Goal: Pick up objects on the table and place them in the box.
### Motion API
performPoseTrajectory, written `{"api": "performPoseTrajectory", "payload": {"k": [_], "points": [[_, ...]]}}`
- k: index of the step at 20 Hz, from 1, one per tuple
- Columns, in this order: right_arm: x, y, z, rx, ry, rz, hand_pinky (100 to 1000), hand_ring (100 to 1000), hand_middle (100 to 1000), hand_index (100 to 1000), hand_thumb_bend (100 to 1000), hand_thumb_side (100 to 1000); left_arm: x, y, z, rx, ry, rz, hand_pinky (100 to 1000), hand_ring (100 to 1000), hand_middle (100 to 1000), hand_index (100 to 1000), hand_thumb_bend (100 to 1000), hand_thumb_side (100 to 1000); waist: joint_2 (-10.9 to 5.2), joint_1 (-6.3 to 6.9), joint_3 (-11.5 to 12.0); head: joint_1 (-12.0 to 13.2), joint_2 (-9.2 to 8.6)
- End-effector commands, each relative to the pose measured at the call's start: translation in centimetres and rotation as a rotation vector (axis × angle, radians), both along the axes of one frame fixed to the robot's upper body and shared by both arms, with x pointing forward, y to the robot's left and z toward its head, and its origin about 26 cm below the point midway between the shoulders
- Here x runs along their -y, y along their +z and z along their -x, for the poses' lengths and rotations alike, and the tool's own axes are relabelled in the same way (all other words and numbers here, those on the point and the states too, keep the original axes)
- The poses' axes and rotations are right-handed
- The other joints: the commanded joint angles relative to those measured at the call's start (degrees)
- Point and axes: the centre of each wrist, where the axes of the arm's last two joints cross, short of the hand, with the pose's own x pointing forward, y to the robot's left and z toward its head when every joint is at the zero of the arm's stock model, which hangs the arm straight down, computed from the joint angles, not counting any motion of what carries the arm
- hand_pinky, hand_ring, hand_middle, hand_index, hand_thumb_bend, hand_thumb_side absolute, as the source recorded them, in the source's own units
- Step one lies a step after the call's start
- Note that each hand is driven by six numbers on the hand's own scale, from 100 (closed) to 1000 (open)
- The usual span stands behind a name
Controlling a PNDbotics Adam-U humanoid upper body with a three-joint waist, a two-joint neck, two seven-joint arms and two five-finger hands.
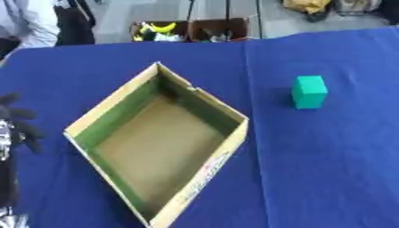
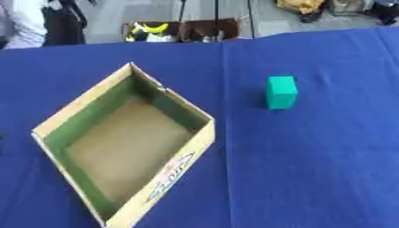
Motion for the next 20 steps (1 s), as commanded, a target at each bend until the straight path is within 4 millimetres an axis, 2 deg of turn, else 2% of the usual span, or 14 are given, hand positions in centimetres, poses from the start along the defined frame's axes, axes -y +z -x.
{"api": "performPoseTrajectory", "payload": {"k": [1, 9, 13, 16, 20], "points": [[0.6, 1.2, -0.3, 0.001, -0.043, 0.064, 815, 872, 831, 890, 608, 1000, -0.2, 0.8, 0.2, 0.025, -0.003, -0.033, 228, 389, 503, 789, 158, 906, -0.91, -0.46, 0.11, -0.31, -0.91], [0.3, 1.5, -2.3, -0.045, -0.076, 0.144, 814, 864, 842, 892, 645, 1000, -0.2, 0.8, 0.2, 0.023, -0.007, -0.038, 228, 389, 503, 790, 159, 906, -1.10, -0.80, 0.29, -0.71, -0.98], [-1.0, 1.5, -4.0, -0.092, -0.082, 0.183, 815, 863, 843, 889, 654, 1000, -0.2, 0.8, 0.2, 0.018, -0.014, -0.041, 228, 389, 503, 790, 158, 906, -1.46, -1.12, 0.72, -1.32, -0.94], [-1.3, 1.4, -4.6, -0.093, -0.094, 0.206, 815, 863, 843, 889, 654, 1000, -0.2, 0.7, 0.2, 0.017, -0.015, -0.041, 228, 389, 503, 790, 158, 906, -1.49, -1.12, 0.70, -1.34, -0.93], [-2.7, 0.5, -5.9, -0.139, -0.090, 0.261, 822, 867, 843, 900, 752, 1000, 0.0, 0.7, 0.2, 0.015, -0.023, -0.043, 228, 389, 504, 790, 158, 907, -1.64, -1.13, 1.16, -2.26, -1.27]]}}
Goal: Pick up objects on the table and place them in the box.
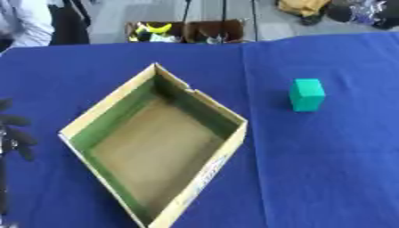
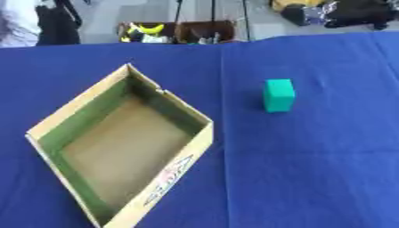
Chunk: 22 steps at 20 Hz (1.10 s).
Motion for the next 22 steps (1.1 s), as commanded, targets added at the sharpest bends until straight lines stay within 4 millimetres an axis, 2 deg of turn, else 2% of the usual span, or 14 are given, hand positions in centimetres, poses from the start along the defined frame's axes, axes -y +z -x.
{"api": "performPoseTrajectory", "payload": {"k": [1, 3, 5, 6, 7, 8, 12, 17, 22], "points": [[-0.5, 0.5, -0.4, -0.008, -0.019, 0.057, 828, 875, 847, 901, 783, 987, -0.1, 0.7, 0.2, 0.022, -0.008, -0.025, 228, 389, 504, 790, 158, 907, -1.51, -0.21, 0.13, -0.55, -0.81], [-0.5, 0.1, -0.8, -0.037, -0.033, 0.092, 840, 901, 859, 918, 820, 902, -0.1, 0.7, 0.2, 0.022, -0.008, -0.024, 228, 389, 504, 790, 158, 907, -1.47, -0.21, 0.16, -0.67, -0.95], [-0.4, -0.4, -1.2, -0.077, -0.044, 0.116, 851, 921, 870, 946, 852, 773, -0.1, 0.7, 0.2, 0.022, -0.010, -0.024, 228, 389, 504, 790, 158, 907, -1.42, -0.21, 0.15, -0.74, -1.10], [-0.3, -0.6, -1.4, -0.100, -0.047, 0.124, 852, 924, 872, 949, 853, 759, -0.1, 0.7, 0.2, 0.022, -0.011, -0.024, 228, 389, 504, 790, 158, 907, -1.39, -0.22, 0.14, -0.76, -1.18], [-0.1, -1.0, -1.6, -0.127, -0.052, 0.132, 866, 949, 882, 950, 861, 660, -0.1, 0.7, 0.2, 0.022, -0.011, -0.024, 228, 389, 504, 789, 158, 907, -1.36, -0.22, 0.13, -0.76, -1.25], [0.1, -1.4, -1.8, -0.157, -0.055, 0.136, 874, 968, 890, 947, 850, 608, -0.1, 0.7, 0.2, 0.023, -0.011, -0.024, 228, 389, 504, 789, 158, 907, -1.34, -0.20, 0.12, -0.77, -1.29], [1.0, -2.7, -2.4, -0.263, -0.065, 0.127, 888, 1000, 915, 969, 830, 526, 0.0, 0.7, 0.2, 0.022, -0.012, -0.022, 227, 389, 504, 789, 158, 907, -1.26, -0.13, 0.03, -0.79, -1.31], [1.4, -3.7, -2.7, -0.372, -0.072, 0.115, 894, 1000, 939, 988, 745, 404, 0.0, 0.8, 0.2, 0.022, -0.013, -0.022, 227, 389, 504, 789, 157, 907, -1.23, -0.02, -0.08, -0.77, -1.36], [1.2, -4.1, -2.8, -0.464, -0.070, 0.095, 891, 1000, 932, 997, 728, 362, 0.0, 0.8, 0.2, 0.023, -0.015, -0.019, 226, 389, 504, 789, 155, 906, -1.21, 0.02, -0.12, -0.81, -1.56]]}}
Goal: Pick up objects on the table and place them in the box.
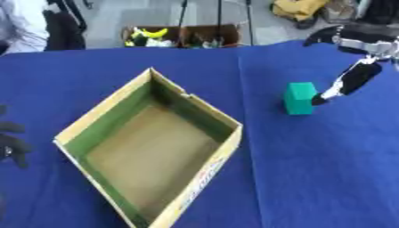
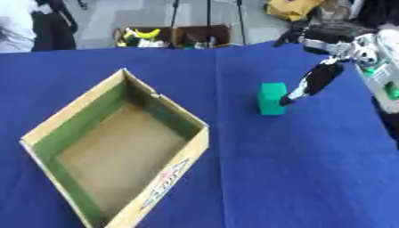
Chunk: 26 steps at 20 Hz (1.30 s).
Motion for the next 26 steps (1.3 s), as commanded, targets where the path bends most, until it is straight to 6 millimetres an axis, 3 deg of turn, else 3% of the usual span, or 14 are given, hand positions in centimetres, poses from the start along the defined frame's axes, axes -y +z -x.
{"api": "performPoseTrajectory", "payload": {"k": [1, 6, 10, 26], "points": [[0.2, 0.9, 0.3, -0.030, -0.004, -0.012, 885, 1000, 926, 994, 714, 353, -0.1, 0.8, 0.2, 0.027, -0.005, -0.014, 226, 389, 505, 789, 155, 906, -1.19, -0.05, 0.00, -0.10, -0.87], [-0.3, 1.5, 0.9, -0.081, -0.011, -0.029, 854, 1000, 911, 978, 692, 355, -0.1, 0.8, 0.2, 0.028, -0.006, -0.012, 223, 388, 505, 788, 153, 905, -1.04, -0.05, -0.04, -0.03, -0.99], [-0.7, 1.6, 1.1, -0.092, -0.033, -0.038, 808, 946, 888, 967, 674, 346, 0.0, 0.8, 0.2, 0.026, -0.008, -0.012, 216, 388, 505, 787, 153, 905, -0.95, -0.03, 0.02, -0.06, -1.07], [-1.6, -0.6, 0.1, -0.140, -0.097, -0.012, 769, 901, 821, 901, 641, 333, 0.1, 1.0, 0.1, 0.031, -0.014, -0.007, 211, 388, 505, 786, 150, 904, -0.67, -0.06, 0.30, -0.31, -1.13]]}}
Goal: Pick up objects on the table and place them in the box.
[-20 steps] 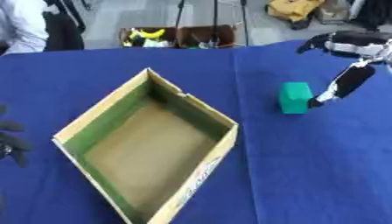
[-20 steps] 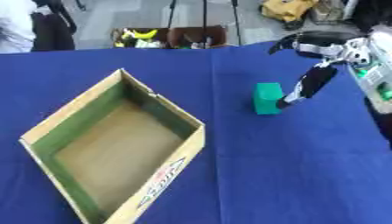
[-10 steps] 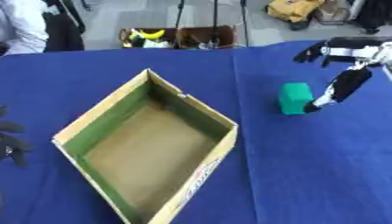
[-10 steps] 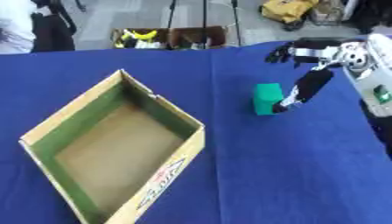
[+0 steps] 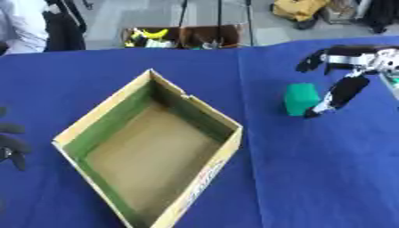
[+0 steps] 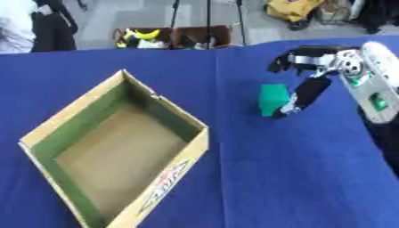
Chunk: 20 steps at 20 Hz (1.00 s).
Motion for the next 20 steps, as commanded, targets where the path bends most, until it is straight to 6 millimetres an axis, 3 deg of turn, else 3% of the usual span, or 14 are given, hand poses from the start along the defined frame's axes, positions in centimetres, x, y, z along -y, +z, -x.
{"api": "performPoseTrajectory", "payload": {"k": [1, 13, 17, 20], "points": [[0.2, 0.7, 0.1, 0.020, -0.015, 0.013, 768, 899, 817, 896, 638, 329, 0.0, 0.8, 0.2, 0.029, -0.008, -0.008, 211, 388, 506, 786, 150, 905, -1.05, -0.08, 0.04, -0.16, -0.74], [0.1, -0.5, -0.6, 0.022, -0.048, 0.034, 760, 886, 804, 883, 531, 343, 0.1, 0.8, 0.2, 0.029, -0.014, -0.007, 209, 388, 506, 787, 150, 905, -0.82, 0.06, 0.32, -0.57, -0.99], [0.2, -0.9, -1.0, 0.019, -0.061, 0.033, 755, 878, 793, 874, 440, 363, 0.1, 0.8, 0.2, 0.029, -0.018, -0.008, 208, 387, 506, 787, 150, 905, -0.66, 0.08, 0.50, -0.73, -1.02], [0.3, -1.0, -1.2, 0.034, -0.067, 0.019, 745, 861, 775, 855, 297, 364, 0.2, 0.7, 0.2, 0.028, -0.020, -0.009, 208, 387, 506, 787, 149, 905, -0.51, 0.10, 0.56, -0.74, -0.99]]}}
